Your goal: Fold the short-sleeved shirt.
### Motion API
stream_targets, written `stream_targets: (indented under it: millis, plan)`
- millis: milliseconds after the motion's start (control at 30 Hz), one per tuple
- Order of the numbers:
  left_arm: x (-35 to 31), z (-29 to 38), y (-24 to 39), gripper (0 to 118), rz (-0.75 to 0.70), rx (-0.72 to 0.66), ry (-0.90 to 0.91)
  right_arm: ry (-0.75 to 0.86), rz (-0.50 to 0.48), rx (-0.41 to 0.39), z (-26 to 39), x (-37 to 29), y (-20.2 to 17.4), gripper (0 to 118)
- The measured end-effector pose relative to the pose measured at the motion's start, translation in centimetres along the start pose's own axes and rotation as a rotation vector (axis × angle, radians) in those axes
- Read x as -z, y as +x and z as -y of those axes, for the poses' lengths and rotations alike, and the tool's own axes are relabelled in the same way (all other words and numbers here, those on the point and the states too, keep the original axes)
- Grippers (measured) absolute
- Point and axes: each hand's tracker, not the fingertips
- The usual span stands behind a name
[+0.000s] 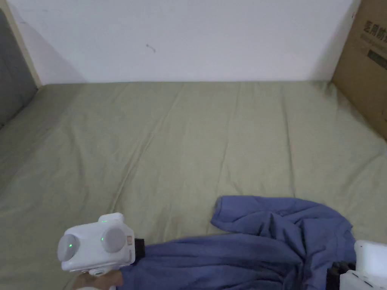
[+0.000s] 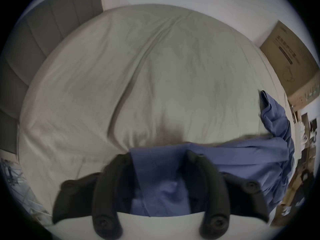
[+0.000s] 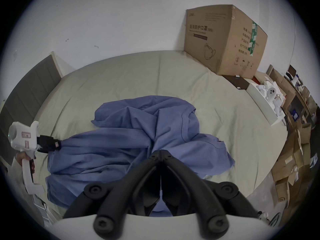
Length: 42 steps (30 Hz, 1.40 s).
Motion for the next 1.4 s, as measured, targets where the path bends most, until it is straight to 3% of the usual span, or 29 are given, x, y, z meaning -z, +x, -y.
stream_targets:
  millis: [33, 100, 167, 233, 267, 300, 333, 367, 400, 600, 667, 733, 833, 867, 900, 933, 1133, 1400]
  plan:
    - [-0.4, 0.2, -0.2, 5, -0.003, -0.006, 0.014, -0.003, -0.012, 0.007, -0.3, 0.2, 0.3, 0]
    - [-0.9, 0.1, -0.9, 3, 0.003, -0.063, 0.013, -0.002, -0.047, 0.011, -1.2, 0.5, 0.7, 0]
    - [-1.9, 0.5, -1.8, 3, 0.051, -0.092, 0.029, 0.003, -0.149, 0.019, -3.4, 0.9, 1.2, 0]
    - [-3.0, 0.8, -1.7, 3, 0.063, -0.073, 0.046, -0.022, -0.261, -0.050, -6.5, 2.2, 1.4, 1]
    - [-3.6, 1.1, -1.7, 3, 0.066, -0.064, 0.060, -0.021, -0.302, -0.079, -8.2, 3.2, 1.3, 9]
    - [-4.1, 1.3, -1.7, 3, 0.077, -0.058, 0.066, -0.036, -0.339, -0.109, -10.0, 4.5, 1.1, 27]
    - [-4.7, 1.4, -1.7, 3, 0.100, -0.055, 0.072, -0.057, -0.357, -0.145, -11.6, 5.9, 0.8, 57]
    - [-5.3, 1.6, -1.7, 3, 0.118, -0.053, 0.090, -0.056, -0.362, -0.176, -13.3, 7.6, 0.7, 76]
    - [-5.9, 1.8, -1.7, 3, 0.126, -0.052, 0.100, -0.070, -0.358, -0.226, -15.0, 9.8, 0.4, 80]
    - [-7.3, 2.2, -2.1, 3, 0.132, -0.047, 0.116, -0.311, -0.179, -0.346, -18.8, 22.4, -0.5, 80]
    - [-7.3, 2.2, -2.2, 3, 0.129, -0.041, 0.116, -0.405, -0.172, -0.395, -17.5, 24.9, -0.5, 80]
    - [-6.8, 2.0, -2.4, 3, 0.124, -0.040, 0.116, -0.582, -0.172, -0.372, -15.9, 27.5, -0.4, 79]
    - [-6.1, 1.7, -2.4, 3, 0.118, -0.046, 0.100, -0.510, -0.168, -0.336, -16.9, 27.2, -0.3, 74]
    - [-6.1, 1.7, -2.3, 3, 0.116, -0.050, 0.099, -0.505, -0.170, -0.340, -17.3, 26.8, -0.4, 60]
    - [-6.1, 1.7, -2.2, 3, 0.114, -0.050, 0.100, -0.498, -0.173, -0.349, -17.7, 26.6, -0.3, 37]
    - [-6.1, 1.6, -2.1, 3, 0.113, -0.043, 0.102, -0.470, -0.179, -0.339, -18.0, 26.3, -0.3, 1]
    - [-9.2, -0.3, -2.6, 3, 0.149, -0.021, 0.163, -0.407, -0.227, -0.113, -20.6, 23.3, 2.1, 2]
    - [-17.6, -6.5, -3.9, 3, 0.197, -0.023, 0.351, -0.100, -0.283, 0.075, -30.4, 7.6, 9.3, 1]
